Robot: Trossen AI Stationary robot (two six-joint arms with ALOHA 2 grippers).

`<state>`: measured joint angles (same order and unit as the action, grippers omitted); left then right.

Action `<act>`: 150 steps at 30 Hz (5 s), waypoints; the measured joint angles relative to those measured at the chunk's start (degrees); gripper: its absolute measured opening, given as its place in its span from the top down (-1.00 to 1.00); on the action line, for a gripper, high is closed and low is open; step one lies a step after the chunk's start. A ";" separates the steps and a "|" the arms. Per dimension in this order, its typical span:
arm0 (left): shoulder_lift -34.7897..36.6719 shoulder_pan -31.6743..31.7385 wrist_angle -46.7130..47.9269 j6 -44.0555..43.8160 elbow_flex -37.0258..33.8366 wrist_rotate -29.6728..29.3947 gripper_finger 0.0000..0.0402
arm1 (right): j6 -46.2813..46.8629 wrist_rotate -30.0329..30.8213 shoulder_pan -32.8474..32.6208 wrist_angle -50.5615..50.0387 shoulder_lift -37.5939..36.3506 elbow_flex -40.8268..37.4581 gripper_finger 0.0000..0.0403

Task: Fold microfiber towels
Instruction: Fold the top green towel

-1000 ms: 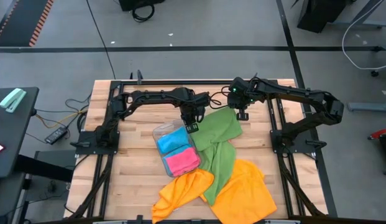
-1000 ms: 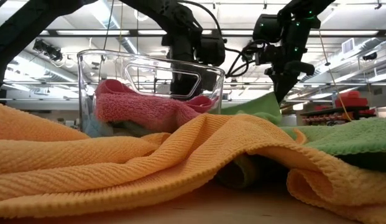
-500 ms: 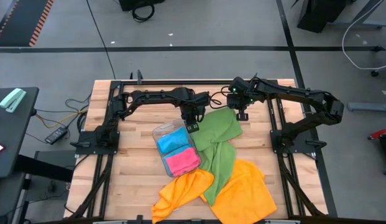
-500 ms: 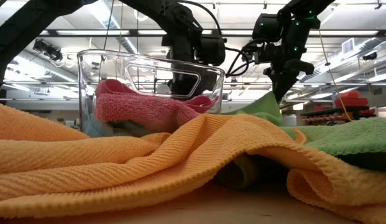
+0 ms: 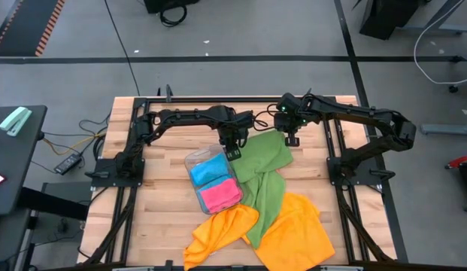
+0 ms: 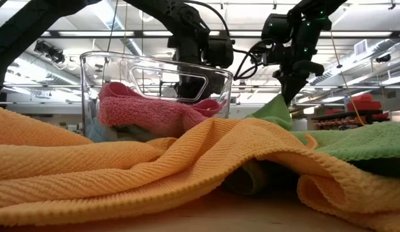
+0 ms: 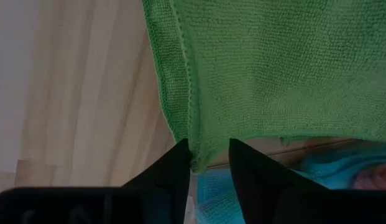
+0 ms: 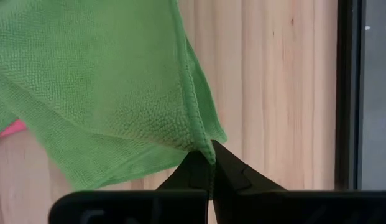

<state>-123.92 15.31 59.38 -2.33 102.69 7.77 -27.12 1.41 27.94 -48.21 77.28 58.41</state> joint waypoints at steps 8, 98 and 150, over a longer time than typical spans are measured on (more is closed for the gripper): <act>0.00 0.02 0.13 -0.08 0.00 0.00 0.45 | -0.09 -0.11 0.15 0.00 3.47 0.02 0.97; 0.00 -3.91 -3.63 -4.55 0.00 -0.02 0.60 | 34.10 -26.92 5.62 13.08 6.64 -20.85 0.58; 0.00 -11.44 -3.40 -1.55 0.01 2.44 0.62 | 39.79 -23.64 4.76 9.64 -3.72 -21.94 0.96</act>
<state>-123.92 3.87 55.97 -3.88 102.70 10.21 12.67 -22.23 32.71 -38.57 73.56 36.47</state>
